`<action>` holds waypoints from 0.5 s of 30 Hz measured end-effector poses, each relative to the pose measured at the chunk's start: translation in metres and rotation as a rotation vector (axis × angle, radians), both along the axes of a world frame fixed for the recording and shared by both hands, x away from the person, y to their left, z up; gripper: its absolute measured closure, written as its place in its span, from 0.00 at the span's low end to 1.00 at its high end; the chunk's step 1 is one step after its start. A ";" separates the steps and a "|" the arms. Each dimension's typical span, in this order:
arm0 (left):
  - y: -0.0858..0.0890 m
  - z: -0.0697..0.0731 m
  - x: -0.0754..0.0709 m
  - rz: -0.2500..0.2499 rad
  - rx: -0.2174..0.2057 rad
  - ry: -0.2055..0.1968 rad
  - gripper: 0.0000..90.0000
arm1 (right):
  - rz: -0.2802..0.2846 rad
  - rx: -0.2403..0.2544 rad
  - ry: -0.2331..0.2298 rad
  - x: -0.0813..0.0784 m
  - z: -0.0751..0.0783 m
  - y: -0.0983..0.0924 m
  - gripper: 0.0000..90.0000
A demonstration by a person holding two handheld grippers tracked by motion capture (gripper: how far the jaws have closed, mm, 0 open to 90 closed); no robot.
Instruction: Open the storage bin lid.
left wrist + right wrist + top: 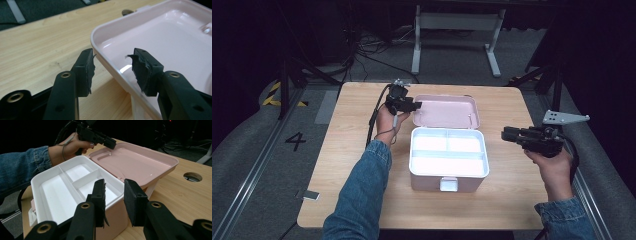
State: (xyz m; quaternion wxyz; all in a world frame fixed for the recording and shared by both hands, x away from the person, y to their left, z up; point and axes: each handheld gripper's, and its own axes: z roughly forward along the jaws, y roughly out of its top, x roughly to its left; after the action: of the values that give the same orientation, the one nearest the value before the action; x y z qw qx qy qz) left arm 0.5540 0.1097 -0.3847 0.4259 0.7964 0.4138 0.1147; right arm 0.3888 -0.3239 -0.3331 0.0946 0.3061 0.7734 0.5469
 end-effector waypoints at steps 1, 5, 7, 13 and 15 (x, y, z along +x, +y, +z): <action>0.003 0.005 -0.003 -0.002 -0.005 -0.013 0.58 | 0.001 0.000 -0.002 0.000 0.000 0.000 0.79; 0.009 0.021 -0.016 -0.027 -0.019 -0.042 0.58 | -0.001 0.002 -0.001 0.000 0.000 0.000 0.79; 0.010 0.028 -0.024 -0.048 -0.033 -0.066 0.58 | 0.001 0.001 -0.001 0.000 0.000 0.000 0.79; 0.015 0.050 -0.055 -0.104 -0.050 -0.120 0.58 | 0.000 -0.002 0.001 0.002 0.000 0.001 0.79; 0.018 0.058 -0.068 -0.129 -0.054 -0.142 0.58 | 0.000 -0.002 0.001 0.003 0.000 0.000 0.78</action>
State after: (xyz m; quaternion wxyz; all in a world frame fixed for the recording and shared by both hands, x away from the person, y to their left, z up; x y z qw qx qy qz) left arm 0.4856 0.1278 -0.3263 0.4819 0.7994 0.3335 0.1320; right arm 0.3914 -0.3239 -0.3328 0.0946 0.3064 0.7739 0.5461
